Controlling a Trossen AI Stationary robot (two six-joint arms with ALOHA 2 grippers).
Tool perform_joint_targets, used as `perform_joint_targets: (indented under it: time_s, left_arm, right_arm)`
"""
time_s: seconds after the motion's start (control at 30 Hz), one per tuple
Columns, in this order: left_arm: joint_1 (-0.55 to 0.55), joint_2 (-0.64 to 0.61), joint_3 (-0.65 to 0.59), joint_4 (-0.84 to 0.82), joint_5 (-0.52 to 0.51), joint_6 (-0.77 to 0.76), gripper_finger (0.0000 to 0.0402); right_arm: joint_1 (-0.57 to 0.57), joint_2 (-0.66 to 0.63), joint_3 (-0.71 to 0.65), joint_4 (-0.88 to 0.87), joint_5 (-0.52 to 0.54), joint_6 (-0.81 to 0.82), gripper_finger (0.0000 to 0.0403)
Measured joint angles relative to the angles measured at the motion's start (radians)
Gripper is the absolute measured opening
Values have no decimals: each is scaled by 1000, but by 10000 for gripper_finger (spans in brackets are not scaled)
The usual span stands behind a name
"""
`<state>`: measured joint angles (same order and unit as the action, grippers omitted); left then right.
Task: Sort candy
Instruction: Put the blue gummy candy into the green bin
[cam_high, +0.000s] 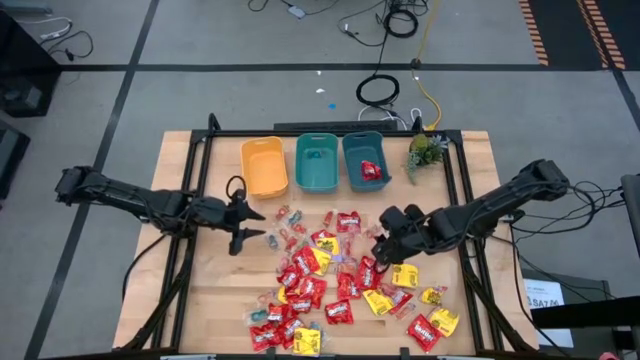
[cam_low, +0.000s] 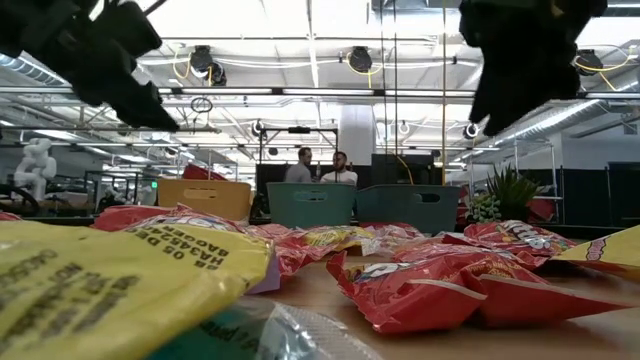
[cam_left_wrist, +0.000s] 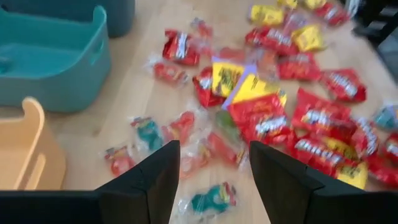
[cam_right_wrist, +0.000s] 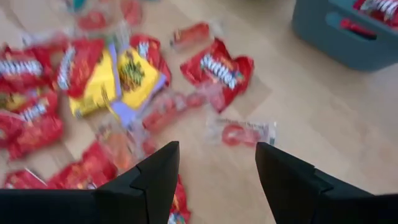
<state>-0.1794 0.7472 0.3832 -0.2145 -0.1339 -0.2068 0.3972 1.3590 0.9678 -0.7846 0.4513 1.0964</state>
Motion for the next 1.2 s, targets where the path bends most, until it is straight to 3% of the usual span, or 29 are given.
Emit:
perform_joint_targets:
  time_s: [0.2, 0.47, 0.9, 1.07, 1.2]
  left_arm:
    - [-42, 99, 29, -39, -14, -25, 199]
    - [-57, 364, 134, -127, -52, -100, 189]
    - [-57, 693, 222, -133, -29, -42, 189]
    - [-58, 767, 229, -120, -32, -69, 186]
    - [-63, 770, 262, -183, -35, -131, 153]
  right_arm:
    - [27, 0, -34, -12, -60, -28, 203]
    - [74, 0, -36, -22, -58, -165, 203]
    - [162, 0, -36, -48, -55, -201, 203]
    - [195, 0, -35, -85, -54, -201, 203]
    - [219, 0, -35, -111, -54, -199, 203]
